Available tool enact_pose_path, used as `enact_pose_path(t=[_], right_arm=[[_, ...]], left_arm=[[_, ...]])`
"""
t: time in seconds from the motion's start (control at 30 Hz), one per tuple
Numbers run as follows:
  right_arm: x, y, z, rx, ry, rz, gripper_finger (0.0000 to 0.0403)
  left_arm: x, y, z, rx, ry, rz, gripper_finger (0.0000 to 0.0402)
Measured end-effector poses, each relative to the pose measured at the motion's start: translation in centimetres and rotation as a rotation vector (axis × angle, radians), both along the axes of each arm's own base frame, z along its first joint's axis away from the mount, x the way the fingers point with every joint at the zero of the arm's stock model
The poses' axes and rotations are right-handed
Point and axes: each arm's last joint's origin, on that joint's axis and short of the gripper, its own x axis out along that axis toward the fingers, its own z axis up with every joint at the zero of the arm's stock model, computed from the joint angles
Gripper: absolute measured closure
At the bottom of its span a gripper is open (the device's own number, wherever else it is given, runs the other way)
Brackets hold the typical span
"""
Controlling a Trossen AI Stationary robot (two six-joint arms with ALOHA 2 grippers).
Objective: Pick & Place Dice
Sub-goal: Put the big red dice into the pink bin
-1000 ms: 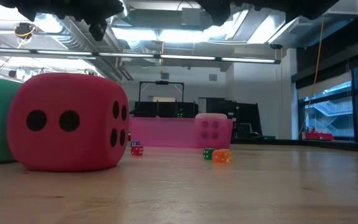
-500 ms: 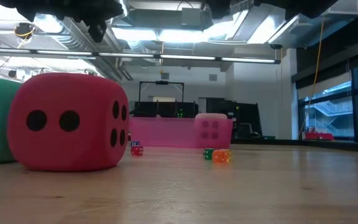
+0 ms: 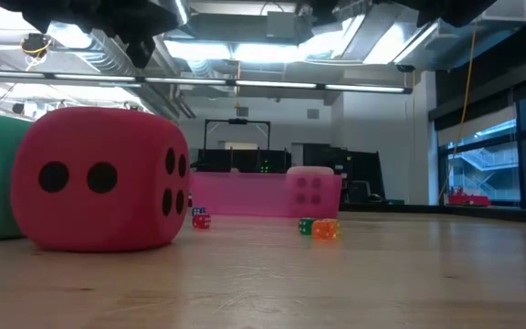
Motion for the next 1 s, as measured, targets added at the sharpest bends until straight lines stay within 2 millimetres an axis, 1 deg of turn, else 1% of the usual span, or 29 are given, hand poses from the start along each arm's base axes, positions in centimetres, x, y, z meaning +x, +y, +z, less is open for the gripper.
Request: enact_pose_path(t=[0.47,0.53,0.73,0.83,0.9,1.0], right_arm=[[0.1,0.0,-0.2,0.006,0.027,-0.006,0.0003],[0.0,0.0,-0.1,0.007,0.014,-0.012,0.0003],[-0.1,0.2,0.4,-0.02,-0.043,0.042,0.0003],[0.5,0.1,0.6,0.02,-0.015,0.02,0.0003],[1.5,0.1,1.0,0.028,0.023,0.012,0.0003],[3.3,0.2,1.0,0.011,0.147,0.019,0.0003]], left_arm=[[0.1,-0.6,0.0,0.022,0.001,-0.041,0.0366],[0.1,-0.6,-0.1,0.039,0.003,-0.043,0.0366],[0.1,-0.6,-0.1,0.051,0.002,-0.044,0.0363],[0.1,-0.6,-0.1,0.051,0.002,-0.044,0.0365],[0.1,-0.6,-0.1,0.051,0.002,-0.044,0.0366],[0.1,-0.6,-0.1,0.05,0.003,-0.044,0.0364]])
